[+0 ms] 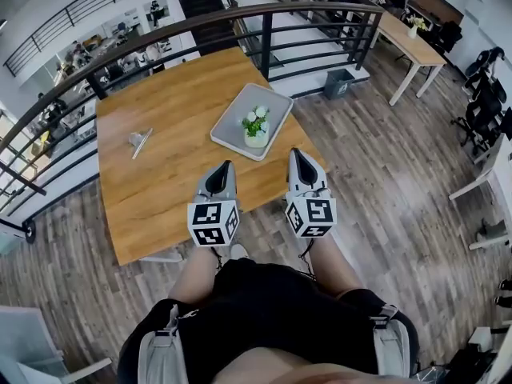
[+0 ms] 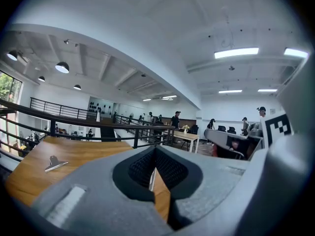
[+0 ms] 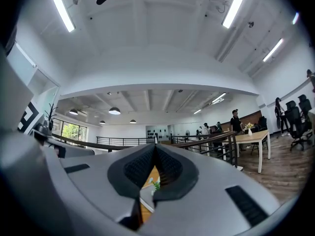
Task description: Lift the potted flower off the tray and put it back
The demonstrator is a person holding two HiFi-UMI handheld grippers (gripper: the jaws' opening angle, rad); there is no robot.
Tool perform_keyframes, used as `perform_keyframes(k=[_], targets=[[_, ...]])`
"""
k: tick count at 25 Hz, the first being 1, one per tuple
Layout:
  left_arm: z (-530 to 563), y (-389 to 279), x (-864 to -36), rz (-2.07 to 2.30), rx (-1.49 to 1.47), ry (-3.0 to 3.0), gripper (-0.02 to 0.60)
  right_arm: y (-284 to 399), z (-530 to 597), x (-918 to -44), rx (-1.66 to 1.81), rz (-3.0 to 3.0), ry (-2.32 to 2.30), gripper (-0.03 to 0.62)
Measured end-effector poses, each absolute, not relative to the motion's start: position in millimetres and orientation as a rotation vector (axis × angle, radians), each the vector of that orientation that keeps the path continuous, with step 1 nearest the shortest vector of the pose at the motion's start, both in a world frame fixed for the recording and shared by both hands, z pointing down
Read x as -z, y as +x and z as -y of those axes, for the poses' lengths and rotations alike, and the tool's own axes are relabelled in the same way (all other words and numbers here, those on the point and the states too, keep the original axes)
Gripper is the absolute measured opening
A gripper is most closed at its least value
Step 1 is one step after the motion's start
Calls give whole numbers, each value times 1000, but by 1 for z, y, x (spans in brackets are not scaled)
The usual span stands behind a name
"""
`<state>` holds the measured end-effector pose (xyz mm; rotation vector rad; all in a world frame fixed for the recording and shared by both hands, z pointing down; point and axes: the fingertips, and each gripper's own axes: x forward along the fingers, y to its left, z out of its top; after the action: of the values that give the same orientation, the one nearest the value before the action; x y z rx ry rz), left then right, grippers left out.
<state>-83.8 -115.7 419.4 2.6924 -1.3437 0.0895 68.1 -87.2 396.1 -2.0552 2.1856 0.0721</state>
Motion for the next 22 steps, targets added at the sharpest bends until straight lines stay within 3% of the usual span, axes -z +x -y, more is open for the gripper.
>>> perform_keyframes(k=[11, 22], targets=[[256, -83, -425, 1294, -87, 2686, 12, 79, 224, -413, -99, -2185, -2208, -5], [295, -69, -431, 1433, -100, 2606, 12, 109, 288, -423, -83, -2247, -2062, -3]])
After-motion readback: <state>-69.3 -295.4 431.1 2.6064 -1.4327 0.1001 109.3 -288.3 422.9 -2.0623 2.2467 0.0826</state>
